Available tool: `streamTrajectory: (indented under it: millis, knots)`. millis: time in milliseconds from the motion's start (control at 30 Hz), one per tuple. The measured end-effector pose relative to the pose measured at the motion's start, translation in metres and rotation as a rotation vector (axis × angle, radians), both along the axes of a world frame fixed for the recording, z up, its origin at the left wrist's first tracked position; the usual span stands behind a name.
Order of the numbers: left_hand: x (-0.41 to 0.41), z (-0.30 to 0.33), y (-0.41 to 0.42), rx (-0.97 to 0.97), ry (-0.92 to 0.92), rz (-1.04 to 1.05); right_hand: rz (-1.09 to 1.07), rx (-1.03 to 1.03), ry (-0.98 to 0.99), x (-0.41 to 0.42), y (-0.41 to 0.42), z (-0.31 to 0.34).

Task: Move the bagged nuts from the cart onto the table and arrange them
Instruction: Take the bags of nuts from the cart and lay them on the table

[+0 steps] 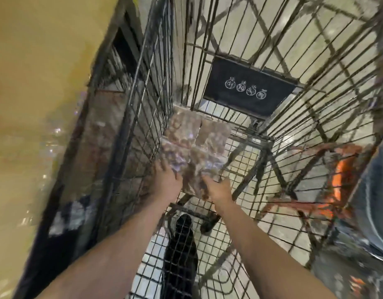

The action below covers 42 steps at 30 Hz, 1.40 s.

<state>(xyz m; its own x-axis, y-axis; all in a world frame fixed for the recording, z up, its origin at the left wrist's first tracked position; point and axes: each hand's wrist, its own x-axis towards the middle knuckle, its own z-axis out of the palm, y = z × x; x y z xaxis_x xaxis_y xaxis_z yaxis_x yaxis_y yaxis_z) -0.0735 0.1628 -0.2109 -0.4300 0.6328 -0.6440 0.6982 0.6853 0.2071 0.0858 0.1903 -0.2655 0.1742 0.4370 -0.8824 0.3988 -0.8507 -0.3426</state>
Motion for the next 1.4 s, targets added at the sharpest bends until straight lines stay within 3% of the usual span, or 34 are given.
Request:
streamTrajectory:
  millis: [167, 300, 500, 700, 800, 967, 1133, 1300, 1400]
  knots:
    - [-0.007, -0.024, 0.017, 0.013, -0.042, 0.233, -0.127, -0.098, 0.027, -0.012, 0.017, 0.012]
    - [-0.007, -0.033, 0.022, -0.015, -0.015, 0.227, -0.232, -0.051, 0.144, -0.016, 0.019, 0.008]
    - [-0.004, -0.034, 0.013, 0.013, -0.007, 0.133, -0.193, 0.08, 0.16, -0.004, 0.004, 0.018]
    - [-0.008, -0.014, 0.01, -0.069, -0.417, 0.552, -0.179, -0.005, 0.144, 0.022, -0.01, 0.047]
    - [-0.005, 0.011, -0.015, -0.142, -0.551, 0.643, -0.168, 0.017, 0.124, 0.04, -0.02, 0.079]
    - [-0.002, 0.077, -0.064, -0.248, -0.912, 0.825, -0.138, 0.033, 0.282, 0.079, -0.041, 0.143]
    - [0.015, 0.165, -0.118, -0.085, -1.138, 0.854, -0.077, 0.002, 0.545, 0.096, -0.067, 0.225]
    - [0.032, 0.223, -0.168, 0.135, -1.186, 0.929, -0.018, 0.026, 0.752, 0.111, -0.092, 0.293]
    - [0.052, 0.255, -0.201, 0.269, -1.334, 0.978, 0.019, 0.04, 0.836, 0.129, -0.115, 0.321]
